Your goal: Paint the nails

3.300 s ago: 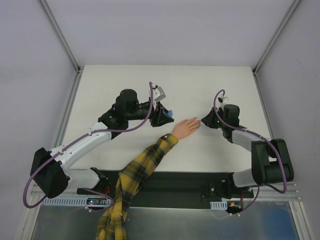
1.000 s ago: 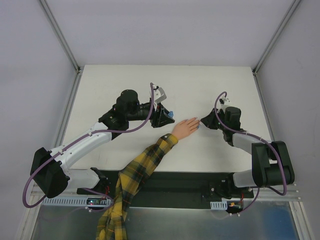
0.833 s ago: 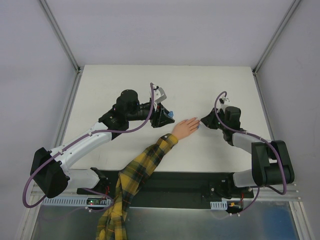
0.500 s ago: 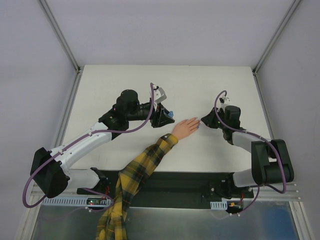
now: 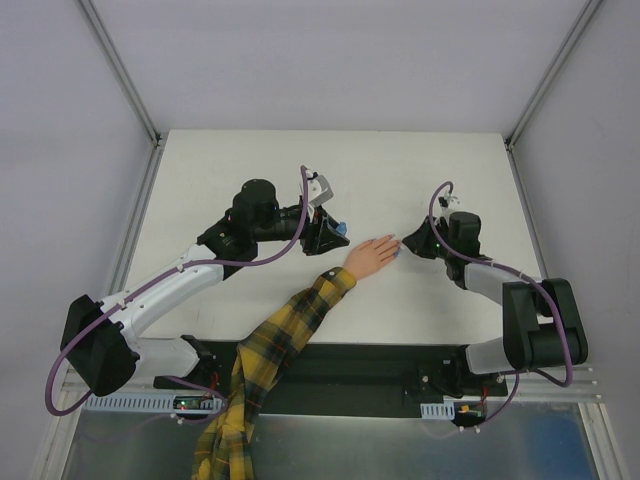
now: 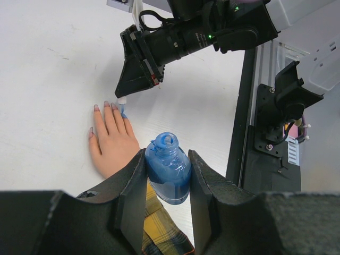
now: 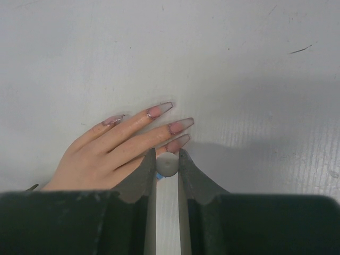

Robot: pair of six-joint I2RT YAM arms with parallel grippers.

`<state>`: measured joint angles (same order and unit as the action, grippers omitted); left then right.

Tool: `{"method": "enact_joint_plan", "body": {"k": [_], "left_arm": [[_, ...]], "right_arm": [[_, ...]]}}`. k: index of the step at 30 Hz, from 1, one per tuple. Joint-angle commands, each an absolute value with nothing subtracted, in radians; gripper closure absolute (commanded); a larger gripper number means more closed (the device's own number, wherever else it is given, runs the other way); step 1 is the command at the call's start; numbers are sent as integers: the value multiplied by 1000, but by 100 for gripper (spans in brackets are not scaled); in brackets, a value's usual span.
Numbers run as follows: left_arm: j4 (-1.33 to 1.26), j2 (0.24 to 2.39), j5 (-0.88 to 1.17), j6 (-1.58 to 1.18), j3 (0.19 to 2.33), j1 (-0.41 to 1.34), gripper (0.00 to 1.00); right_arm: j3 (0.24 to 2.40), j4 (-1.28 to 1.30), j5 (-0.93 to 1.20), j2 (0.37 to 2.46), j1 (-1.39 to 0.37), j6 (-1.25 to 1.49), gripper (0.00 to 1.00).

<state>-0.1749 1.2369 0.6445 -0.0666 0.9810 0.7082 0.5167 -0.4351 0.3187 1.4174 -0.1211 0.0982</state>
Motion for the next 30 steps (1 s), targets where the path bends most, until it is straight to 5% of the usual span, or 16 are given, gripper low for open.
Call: {"method": "enact_joint_plan", "body": {"k": [1, 30], "left_arm": [[-193, 1226, 652, -52, 983, 718, 100], [-192, 1227, 652, -52, 982, 718, 100]], "right_arm": [[551, -434, 307, 1404, -114, 101, 100], [557, -425, 278, 1408, -115, 104, 99]]}}
